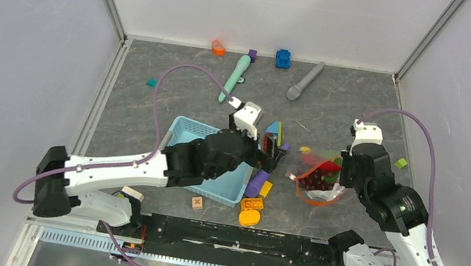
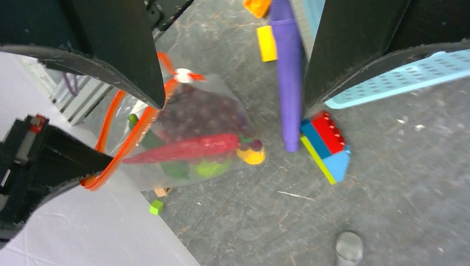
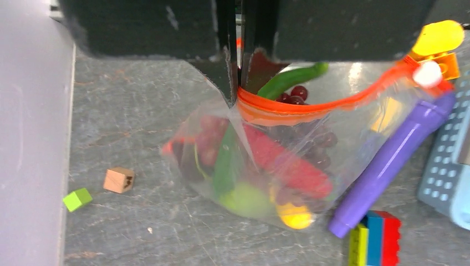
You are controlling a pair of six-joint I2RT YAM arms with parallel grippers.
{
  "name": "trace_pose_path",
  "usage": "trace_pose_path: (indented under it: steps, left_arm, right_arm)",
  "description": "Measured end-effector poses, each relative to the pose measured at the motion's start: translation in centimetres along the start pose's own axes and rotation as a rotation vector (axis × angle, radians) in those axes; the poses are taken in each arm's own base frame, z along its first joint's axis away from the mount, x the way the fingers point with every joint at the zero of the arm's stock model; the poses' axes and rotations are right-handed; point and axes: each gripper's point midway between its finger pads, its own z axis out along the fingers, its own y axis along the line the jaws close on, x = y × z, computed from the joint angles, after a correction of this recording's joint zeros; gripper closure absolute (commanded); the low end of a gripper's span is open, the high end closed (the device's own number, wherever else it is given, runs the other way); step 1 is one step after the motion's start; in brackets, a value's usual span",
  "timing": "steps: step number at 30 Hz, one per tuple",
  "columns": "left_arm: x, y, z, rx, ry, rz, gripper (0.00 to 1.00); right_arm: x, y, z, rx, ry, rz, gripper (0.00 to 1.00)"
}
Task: Place the food in the zip-top bag and seal the zipper
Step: Adjust the zipper food storage bag at the center of the board.
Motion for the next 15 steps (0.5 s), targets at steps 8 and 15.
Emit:
trace_pose_path:
  steps: [8,15]
  left_arm:
    - [2.0,6.3,-1.5,0.108,0.011,0.229,0.00]
    - [9.6,3.8,-2.8,0.478,0.165,0.522,0.00]
  right_arm:
    - [-0.7,-0.8,0.8,0.068,0.032,-0.063,1.00]
    - [-0.8,-0.4,1.0,0.045,0.042,-0.086,1.00]
